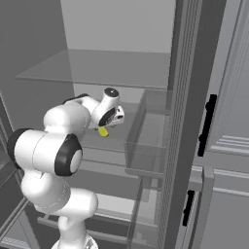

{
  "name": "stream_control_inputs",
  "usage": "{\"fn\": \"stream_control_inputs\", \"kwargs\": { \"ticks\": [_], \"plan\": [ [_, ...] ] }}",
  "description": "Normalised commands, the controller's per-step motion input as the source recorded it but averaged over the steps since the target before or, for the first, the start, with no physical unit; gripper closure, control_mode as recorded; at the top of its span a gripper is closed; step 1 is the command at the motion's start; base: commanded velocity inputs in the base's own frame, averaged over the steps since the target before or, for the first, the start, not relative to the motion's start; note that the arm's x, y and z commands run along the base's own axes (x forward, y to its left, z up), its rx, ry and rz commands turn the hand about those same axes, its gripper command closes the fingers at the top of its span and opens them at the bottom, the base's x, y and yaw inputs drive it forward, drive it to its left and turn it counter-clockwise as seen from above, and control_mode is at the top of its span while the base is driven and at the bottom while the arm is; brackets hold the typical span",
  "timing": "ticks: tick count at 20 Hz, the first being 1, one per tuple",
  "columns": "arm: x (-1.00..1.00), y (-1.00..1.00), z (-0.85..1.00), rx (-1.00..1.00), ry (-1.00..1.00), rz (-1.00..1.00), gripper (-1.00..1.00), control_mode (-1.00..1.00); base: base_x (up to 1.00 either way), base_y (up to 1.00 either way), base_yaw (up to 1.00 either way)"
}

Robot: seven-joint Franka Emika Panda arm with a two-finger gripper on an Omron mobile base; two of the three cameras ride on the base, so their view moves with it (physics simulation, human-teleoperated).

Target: Grab a lemon wedge from the fridge and one ice cube from the ice bowl, and put them in the glass of lemonade.

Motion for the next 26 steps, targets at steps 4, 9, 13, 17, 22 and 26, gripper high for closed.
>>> {"fn": "stream_control_inputs", "kwargs": {
  "ticks": [4,9,13,17,22,26],
  "plan": [
    [-0.17,0.16,-0.02,0.0,0.0,0.06,-1.0,-1.0,0.0,0.0,0.0],
    [0.01,0.25,-0.29,0.0,0.0,0.07,-1.0,-1.0,0.0,0.0,0.0],
    [0.03,0.02,-0.07,0.0,-0.01,0.01,-1.0,-1.0,0.0,0.0,0.0],
    [0.0,0.0,0.0,0.0,0.0,0.0,-1.0,-1.0,0.0,0.0,0.0],
    [0.0,-0.08,0.0,0.0,0.0,0.0,-1.0,-1.0,0.0,0.0,0.0],
    [0.0,-0.09,0.0,0.01,0.0,0.0,-1.0,-1.0,0.0,0.0,0.0]
  ]
}}
